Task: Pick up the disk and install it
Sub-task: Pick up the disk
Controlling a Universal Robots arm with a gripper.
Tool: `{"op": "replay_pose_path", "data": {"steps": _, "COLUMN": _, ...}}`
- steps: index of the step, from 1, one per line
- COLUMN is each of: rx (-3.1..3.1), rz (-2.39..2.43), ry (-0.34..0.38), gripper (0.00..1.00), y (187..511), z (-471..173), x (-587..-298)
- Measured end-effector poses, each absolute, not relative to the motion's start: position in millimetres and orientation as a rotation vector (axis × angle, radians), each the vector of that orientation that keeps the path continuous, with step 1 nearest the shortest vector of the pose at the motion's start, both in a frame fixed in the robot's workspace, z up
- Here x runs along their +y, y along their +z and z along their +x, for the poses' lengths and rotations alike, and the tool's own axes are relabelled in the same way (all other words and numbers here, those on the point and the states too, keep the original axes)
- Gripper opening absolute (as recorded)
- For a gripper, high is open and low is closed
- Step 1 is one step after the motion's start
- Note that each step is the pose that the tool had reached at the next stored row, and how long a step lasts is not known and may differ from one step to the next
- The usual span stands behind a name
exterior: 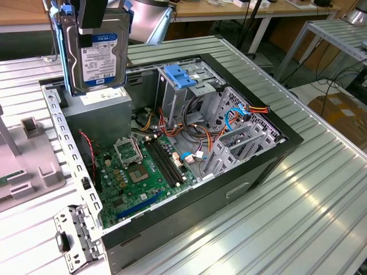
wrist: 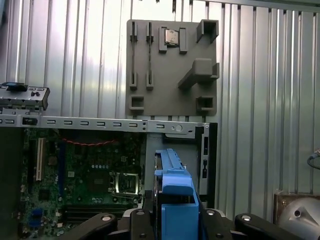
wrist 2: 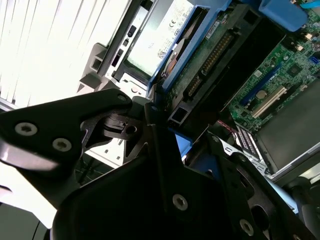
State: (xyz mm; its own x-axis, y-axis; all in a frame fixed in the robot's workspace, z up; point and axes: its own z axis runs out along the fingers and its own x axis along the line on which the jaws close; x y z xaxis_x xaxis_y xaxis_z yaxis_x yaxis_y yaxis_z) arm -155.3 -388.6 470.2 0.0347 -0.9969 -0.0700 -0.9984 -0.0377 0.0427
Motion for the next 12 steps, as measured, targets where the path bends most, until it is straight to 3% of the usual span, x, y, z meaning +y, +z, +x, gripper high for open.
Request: {"op": "replay_pose_path", "data": {"steps": 12, "rx": 2.167, "rz": -2.247, "ry": 0.125, "gripper": 0.37, "y": 469.9, "z": -151.2, "x": -399.5}}
